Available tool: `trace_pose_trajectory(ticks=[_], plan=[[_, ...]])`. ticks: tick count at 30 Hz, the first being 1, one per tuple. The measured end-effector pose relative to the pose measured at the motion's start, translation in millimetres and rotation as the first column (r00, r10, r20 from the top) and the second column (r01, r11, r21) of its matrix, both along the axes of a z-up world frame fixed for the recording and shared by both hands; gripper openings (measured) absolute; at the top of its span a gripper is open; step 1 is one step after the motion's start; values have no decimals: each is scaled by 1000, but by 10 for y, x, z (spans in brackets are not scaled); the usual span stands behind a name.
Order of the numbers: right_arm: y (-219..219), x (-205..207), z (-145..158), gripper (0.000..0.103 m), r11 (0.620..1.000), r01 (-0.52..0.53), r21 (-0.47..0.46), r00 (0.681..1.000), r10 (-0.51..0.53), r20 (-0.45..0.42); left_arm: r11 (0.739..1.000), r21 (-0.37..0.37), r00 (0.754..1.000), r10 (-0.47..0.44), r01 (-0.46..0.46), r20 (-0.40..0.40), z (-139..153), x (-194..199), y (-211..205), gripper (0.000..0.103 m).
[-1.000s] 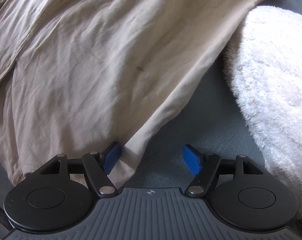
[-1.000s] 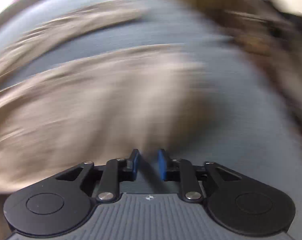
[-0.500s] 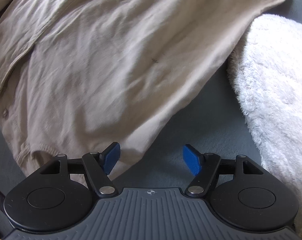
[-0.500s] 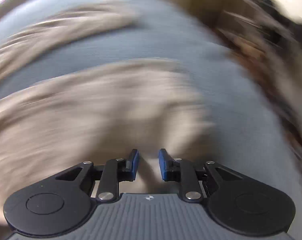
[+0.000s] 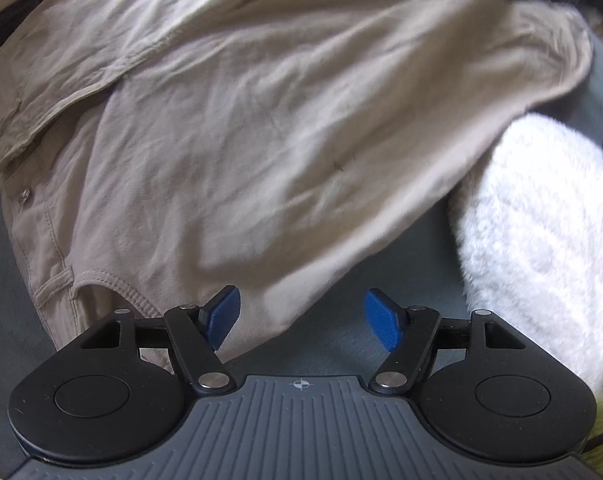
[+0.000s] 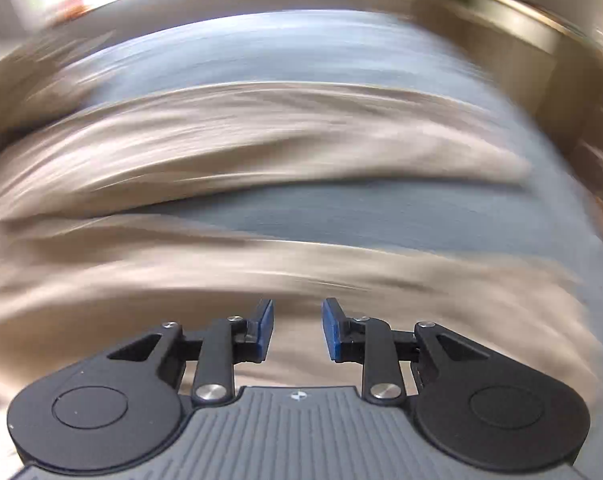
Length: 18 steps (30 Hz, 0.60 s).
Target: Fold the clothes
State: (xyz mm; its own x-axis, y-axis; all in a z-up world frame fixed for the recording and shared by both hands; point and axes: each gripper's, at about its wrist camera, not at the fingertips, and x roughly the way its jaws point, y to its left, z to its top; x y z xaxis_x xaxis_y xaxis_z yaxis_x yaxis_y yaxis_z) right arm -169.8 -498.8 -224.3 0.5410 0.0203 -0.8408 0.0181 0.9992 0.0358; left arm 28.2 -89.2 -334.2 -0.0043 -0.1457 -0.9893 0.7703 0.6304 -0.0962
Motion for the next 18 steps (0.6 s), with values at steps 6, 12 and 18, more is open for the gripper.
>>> trace_pose_trajectory(ticks=[6, 12, 18], plan=[[-160, 238, -359, 29, 994, 82, -77, 992, -89, -94, 1000, 29, 1000, 2, -3, 14, 483, -770, 407, 70], [-1227, -216, -184, 31, 773, 616, -149, 770, -632, -94, 1000, 23, 1000, 13, -12, -14, 362, -677, 499, 70], [107, 159, 115, 31, 962, 270, 52, 962, -267, -62, 999, 28, 999, 30, -29, -31, 293, -619, 524, 70]])
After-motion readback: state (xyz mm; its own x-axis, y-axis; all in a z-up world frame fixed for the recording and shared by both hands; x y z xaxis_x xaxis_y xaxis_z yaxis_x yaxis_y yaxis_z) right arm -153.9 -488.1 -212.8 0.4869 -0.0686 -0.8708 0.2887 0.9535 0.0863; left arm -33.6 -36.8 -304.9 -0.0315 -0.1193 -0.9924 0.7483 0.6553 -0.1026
